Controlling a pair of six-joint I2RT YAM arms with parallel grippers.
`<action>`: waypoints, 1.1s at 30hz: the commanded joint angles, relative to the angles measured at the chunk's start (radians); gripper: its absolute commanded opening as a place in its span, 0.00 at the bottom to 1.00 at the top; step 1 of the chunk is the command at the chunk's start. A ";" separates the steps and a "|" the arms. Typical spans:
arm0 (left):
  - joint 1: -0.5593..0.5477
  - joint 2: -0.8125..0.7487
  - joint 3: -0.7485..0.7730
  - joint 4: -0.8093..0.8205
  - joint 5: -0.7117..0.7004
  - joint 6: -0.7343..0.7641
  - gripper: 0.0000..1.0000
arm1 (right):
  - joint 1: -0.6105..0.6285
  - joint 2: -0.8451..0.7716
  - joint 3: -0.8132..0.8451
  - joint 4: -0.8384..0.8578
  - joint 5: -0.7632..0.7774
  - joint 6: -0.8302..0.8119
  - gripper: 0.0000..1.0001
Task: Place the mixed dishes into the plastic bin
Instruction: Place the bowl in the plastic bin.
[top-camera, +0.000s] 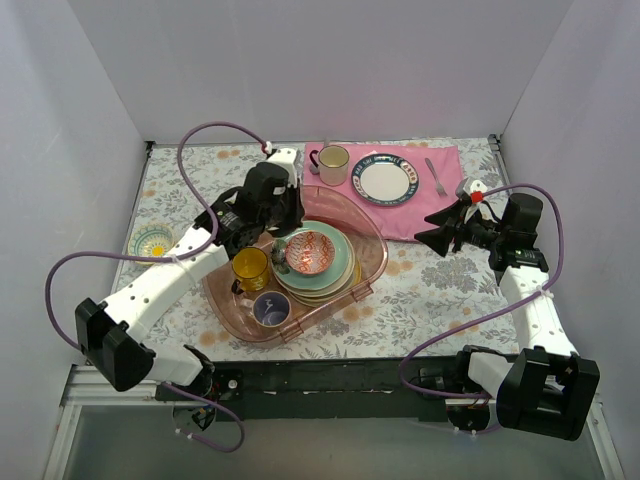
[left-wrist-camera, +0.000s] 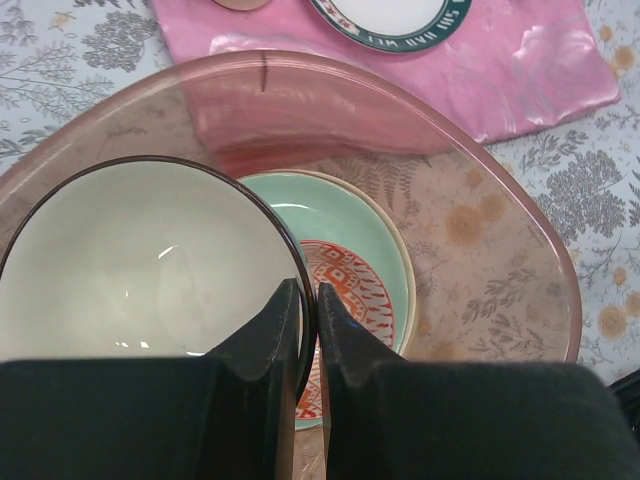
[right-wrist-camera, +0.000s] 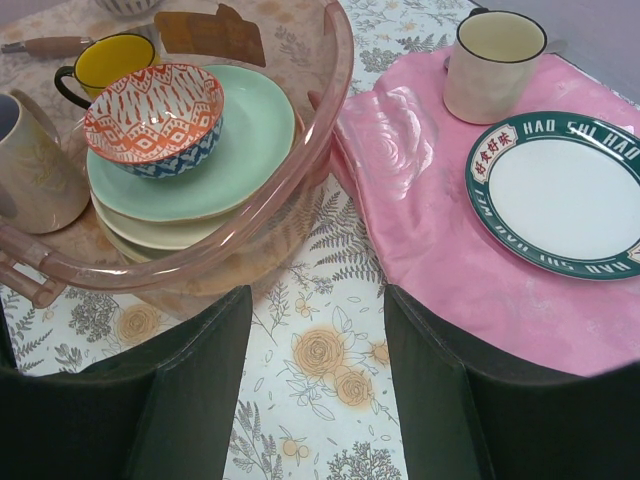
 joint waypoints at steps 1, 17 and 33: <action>-0.078 0.017 0.064 0.021 -0.079 0.009 0.00 | -0.009 0.001 0.031 0.004 -0.013 -0.012 0.63; -0.248 0.167 0.131 -0.047 -0.192 -0.002 0.00 | -0.011 0.000 0.031 0.004 -0.013 -0.013 0.64; -0.314 0.245 0.171 -0.104 -0.257 -0.017 0.00 | -0.011 0.000 0.029 0.006 -0.015 -0.013 0.63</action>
